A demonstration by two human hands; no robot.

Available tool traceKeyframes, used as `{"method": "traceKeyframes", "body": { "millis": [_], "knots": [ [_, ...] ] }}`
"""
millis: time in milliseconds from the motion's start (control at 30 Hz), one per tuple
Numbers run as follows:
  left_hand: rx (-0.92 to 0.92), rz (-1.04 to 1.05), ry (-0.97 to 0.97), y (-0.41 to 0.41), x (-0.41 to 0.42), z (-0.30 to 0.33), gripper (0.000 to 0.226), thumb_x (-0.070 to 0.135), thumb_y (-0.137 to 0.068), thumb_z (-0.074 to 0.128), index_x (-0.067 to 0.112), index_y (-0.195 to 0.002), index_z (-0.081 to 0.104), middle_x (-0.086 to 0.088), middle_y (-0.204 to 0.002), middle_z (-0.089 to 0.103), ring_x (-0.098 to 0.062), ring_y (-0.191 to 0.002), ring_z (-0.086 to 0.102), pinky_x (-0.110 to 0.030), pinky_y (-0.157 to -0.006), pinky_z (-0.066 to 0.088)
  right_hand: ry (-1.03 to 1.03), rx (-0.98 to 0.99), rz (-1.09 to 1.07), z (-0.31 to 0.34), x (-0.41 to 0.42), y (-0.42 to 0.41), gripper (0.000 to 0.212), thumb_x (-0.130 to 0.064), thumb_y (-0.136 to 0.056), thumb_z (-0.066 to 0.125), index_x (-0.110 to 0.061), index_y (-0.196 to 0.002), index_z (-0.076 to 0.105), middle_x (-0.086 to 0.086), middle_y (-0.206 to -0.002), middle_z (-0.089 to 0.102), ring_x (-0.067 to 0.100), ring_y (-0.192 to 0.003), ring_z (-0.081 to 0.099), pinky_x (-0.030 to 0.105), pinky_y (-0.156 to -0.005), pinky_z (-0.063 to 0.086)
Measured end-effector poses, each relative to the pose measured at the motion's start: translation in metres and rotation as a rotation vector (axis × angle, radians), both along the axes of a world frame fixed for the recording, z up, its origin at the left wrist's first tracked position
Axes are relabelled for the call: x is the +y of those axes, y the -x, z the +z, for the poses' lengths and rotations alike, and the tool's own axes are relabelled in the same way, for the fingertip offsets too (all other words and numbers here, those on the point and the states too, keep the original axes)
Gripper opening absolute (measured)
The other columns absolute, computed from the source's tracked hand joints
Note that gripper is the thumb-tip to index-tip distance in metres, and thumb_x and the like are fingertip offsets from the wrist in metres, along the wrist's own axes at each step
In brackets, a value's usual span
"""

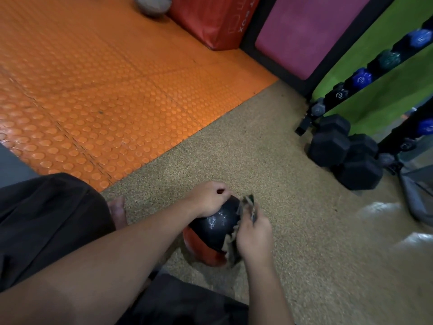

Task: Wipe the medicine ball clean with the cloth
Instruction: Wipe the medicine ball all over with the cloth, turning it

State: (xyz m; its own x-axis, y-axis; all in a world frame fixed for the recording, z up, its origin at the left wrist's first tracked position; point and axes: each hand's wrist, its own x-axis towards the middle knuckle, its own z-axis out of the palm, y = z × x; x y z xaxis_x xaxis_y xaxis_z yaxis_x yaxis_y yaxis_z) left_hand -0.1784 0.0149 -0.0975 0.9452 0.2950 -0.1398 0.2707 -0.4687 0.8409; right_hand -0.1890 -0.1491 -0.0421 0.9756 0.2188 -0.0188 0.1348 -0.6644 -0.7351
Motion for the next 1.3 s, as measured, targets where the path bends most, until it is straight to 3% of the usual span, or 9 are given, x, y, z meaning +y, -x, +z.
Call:
{"method": "traceKeyframes", "body": {
  "millis": [133,233,567,633,700,800,933,1067,1300],
  "knots": [
    [0.011,-0.032,-0.071,0.005,-0.003,0.006,0.032,0.043,-0.106,0.052,0.030,-0.129,0.072,0.001,-0.141,0.065,-0.025,-0.131,0.057,-0.030,-0.098,0.042,-0.022,-0.116,-0.055,0.003,0.009,-0.025,0.044,-0.035,-0.107,0.047,-0.032,-0.151,0.048,0.002,-0.153,0.051,0.029,-0.146,0.043,0.050,-0.117,0.040],
    [0.025,-0.034,-0.111,0.002,-0.006,0.011,0.035,0.034,-0.103,0.057,0.032,-0.137,0.068,-0.001,-0.147,0.062,-0.026,-0.134,0.056,-0.033,-0.104,0.046,0.259,-0.206,0.182,-0.019,0.015,-0.010,0.050,-0.035,-0.106,0.042,-0.035,-0.157,0.040,-0.009,-0.161,0.041,0.025,-0.153,0.031,0.054,-0.121,0.032],
    [0.062,-0.112,-0.061,-0.004,-0.011,0.008,0.030,0.052,-0.106,0.045,0.042,-0.111,0.073,0.013,-0.135,0.066,-0.018,-0.119,0.061,-0.042,-0.102,0.050,0.147,-0.181,0.241,-0.039,-0.024,0.097,0.079,-0.032,-0.092,0.041,-0.053,-0.159,0.004,-0.032,-0.167,-0.008,0.006,-0.156,-0.019,0.035,-0.122,0.015],
    [0.051,-0.095,-0.040,-0.002,-0.011,0.007,0.030,0.049,-0.108,0.045,0.039,-0.115,0.073,0.014,-0.137,0.065,-0.018,-0.123,0.060,-0.036,-0.101,0.047,0.018,-0.027,0.223,-0.035,-0.027,0.100,0.073,-0.041,-0.088,0.037,-0.072,-0.149,0.012,-0.022,-0.169,0.013,0.014,-0.158,0.006,0.033,-0.119,0.024],
    [0.028,-0.085,-0.055,0.001,-0.011,0.008,0.032,0.046,-0.109,0.045,0.036,-0.121,0.073,0.013,-0.140,0.064,-0.017,-0.128,0.058,-0.033,-0.100,0.042,-0.447,0.041,-0.167,-0.023,-0.037,0.082,0.039,-0.027,-0.102,0.050,-0.039,-0.137,0.062,0.000,-0.130,0.068,0.022,-0.121,0.060,0.025,-0.105,0.042],
    [0.021,-0.097,-0.079,0.005,-0.012,0.008,0.035,0.044,-0.110,0.043,0.031,-0.125,0.072,0.009,-0.141,0.062,-0.019,-0.130,0.056,-0.035,-0.103,0.041,-0.637,0.040,-0.596,-0.005,-0.057,0.040,0.018,-0.022,-0.107,0.054,-0.017,-0.109,0.071,0.003,-0.102,0.073,0.024,-0.094,0.069,0.027,-0.082,0.052],
    [0.025,-0.098,-0.084,0.002,-0.013,0.007,0.034,0.043,-0.109,0.044,0.029,-0.121,0.072,0.005,-0.136,0.064,-0.021,-0.125,0.058,-0.038,-0.104,0.045,-0.373,-0.044,-0.185,-0.001,-0.048,0.007,0.029,-0.050,-0.100,0.054,-0.042,-0.124,0.069,0.002,-0.128,0.069,0.010,-0.109,0.066,0.023,-0.086,0.048],
    [0.037,-0.100,-0.027,0.001,-0.009,0.006,0.028,0.037,-0.109,0.048,0.025,-0.115,0.073,0.001,-0.125,0.070,-0.023,-0.116,0.063,-0.035,-0.095,0.048,0.336,-0.379,0.446,-0.029,-0.026,0.008,0.056,-0.049,-0.107,0.034,-0.036,-0.161,0.028,-0.019,-0.168,0.023,0.006,-0.158,0.006,0.046,-0.128,0.020],
    [0.026,-0.118,0.127,0.005,0.001,0.004,0.037,0.043,-0.106,0.047,0.026,-0.126,0.073,0.000,-0.134,0.070,-0.021,-0.123,0.063,-0.042,-0.108,0.047,0.515,-0.472,0.699,-0.015,-0.027,-0.031,0.084,-0.079,-0.096,0.030,-0.033,-0.165,0.015,-0.014,-0.172,0.012,0.012,-0.159,0.005,0.050,-0.127,0.019]
  ]
}}
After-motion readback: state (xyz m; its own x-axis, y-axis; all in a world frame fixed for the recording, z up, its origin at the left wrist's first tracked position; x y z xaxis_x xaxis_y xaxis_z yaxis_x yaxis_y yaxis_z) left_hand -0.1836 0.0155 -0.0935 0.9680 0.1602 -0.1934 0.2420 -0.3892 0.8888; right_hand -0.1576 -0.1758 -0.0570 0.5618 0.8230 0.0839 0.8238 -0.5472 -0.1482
